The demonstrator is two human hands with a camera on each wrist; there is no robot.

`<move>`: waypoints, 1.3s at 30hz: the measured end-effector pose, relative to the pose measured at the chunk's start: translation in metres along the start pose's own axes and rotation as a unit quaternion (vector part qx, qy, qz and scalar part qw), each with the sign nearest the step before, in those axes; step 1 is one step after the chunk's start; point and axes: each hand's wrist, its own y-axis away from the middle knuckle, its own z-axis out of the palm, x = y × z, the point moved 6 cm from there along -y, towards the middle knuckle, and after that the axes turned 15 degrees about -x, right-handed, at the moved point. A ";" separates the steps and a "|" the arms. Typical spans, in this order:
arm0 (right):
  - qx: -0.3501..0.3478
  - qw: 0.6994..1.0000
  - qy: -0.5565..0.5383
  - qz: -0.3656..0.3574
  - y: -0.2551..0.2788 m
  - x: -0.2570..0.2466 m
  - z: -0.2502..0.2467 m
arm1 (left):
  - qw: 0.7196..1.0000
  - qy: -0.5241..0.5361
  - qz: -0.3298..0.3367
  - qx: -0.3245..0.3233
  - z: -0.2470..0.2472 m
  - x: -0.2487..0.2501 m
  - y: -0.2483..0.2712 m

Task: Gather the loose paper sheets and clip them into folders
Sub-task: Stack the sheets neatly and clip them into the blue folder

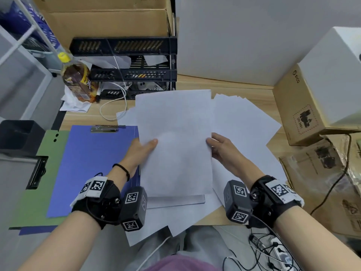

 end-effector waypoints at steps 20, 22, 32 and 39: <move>0.217 0.957 0.059 0.184 0.080 0.143 -0.168 | 0.967 0.005 -0.253 0.016 0.063 -0.056 -0.080; 0.192 0.956 0.098 0.198 0.065 0.142 -0.174 | 0.964 -0.003 -0.264 -0.022 0.076 -0.056 -0.096; 0.070 0.958 0.199 0.192 -0.004 0.100 -0.202 | 0.963 -0.097 -0.242 -0.075 0.119 -0.025 -0.154; 0.070 0.980 0.132 0.130 -0.027 0.071 -0.229 | 0.960 -0.167 -0.211 -0.076 0.142 -0.006 -0.193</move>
